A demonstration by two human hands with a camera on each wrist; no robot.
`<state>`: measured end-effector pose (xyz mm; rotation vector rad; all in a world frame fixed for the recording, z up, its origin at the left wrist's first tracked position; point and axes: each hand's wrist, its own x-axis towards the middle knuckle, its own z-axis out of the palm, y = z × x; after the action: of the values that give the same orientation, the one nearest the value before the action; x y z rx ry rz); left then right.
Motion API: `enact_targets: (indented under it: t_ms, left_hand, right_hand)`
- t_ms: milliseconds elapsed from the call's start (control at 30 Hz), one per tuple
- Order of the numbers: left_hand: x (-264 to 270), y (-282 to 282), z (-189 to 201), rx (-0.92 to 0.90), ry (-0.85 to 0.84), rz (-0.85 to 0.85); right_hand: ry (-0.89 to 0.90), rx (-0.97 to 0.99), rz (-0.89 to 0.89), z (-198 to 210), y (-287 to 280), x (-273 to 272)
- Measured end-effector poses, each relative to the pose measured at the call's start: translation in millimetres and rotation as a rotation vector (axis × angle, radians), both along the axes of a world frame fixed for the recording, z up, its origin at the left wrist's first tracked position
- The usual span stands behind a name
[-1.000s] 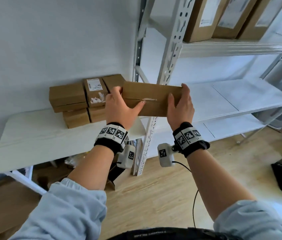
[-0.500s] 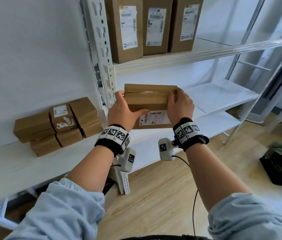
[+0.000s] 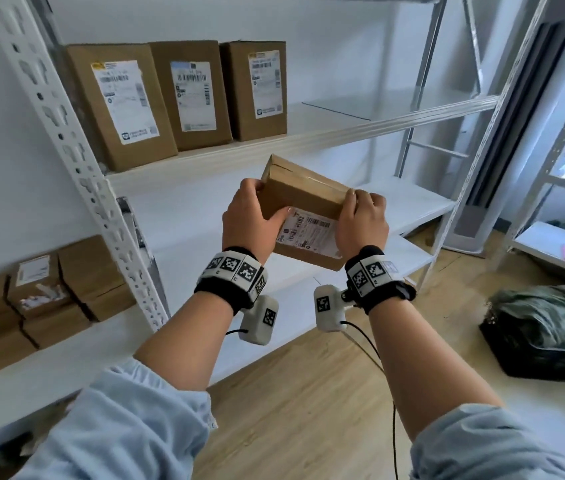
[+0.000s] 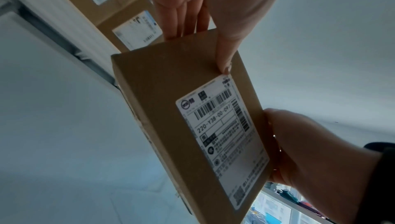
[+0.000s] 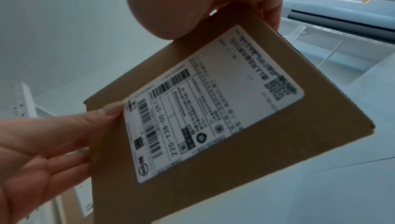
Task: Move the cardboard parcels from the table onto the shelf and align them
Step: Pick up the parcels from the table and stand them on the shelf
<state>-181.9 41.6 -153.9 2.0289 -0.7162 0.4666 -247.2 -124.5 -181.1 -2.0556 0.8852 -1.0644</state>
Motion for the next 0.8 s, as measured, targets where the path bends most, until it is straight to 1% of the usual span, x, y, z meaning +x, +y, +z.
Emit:
enact_targets:
  t_ms: [133, 300, 367, 433, 533, 667, 733, 800]
  left_hand:
    - [20, -47, 19, 0.006, -0.112, -0.084]
    - [62, -108, 59, 0.039, -0.231, -0.164]
    - [82, -131, 75, 0.041, -0.267, -0.200]
    - [104, -153, 93, 0.027, -0.273, -0.214]
    - [133, -183, 118, 0.050, -0.306, -0.189]
    - [163, -220, 143, 0.064, -0.358, -0.176]
    - [177, -236, 151, 0.093, -0.381, -0.128]
    - [190, -251, 161, 0.112, -0.408, -0.058]
  right_hand:
    - [-0.025, 0.045, -0.021, 16, -41, 15]
    - [-0.095, 0.067, -0.034, 55, -99, 54]
    - [-0.121, 0.042, -0.033, 73, -120, 68]
    - [-0.114, -0.029, -0.019, 92, -140, 83]
    - [-0.048, -0.183, -0.023, 114, -171, 108]
    - [-0.038, -0.216, -0.011, 129, -211, 148]
    - [-0.071, -0.163, 0.010, 129, -228, 170]
    - [-0.144, -0.059, 0.058, 130, -242, 194]
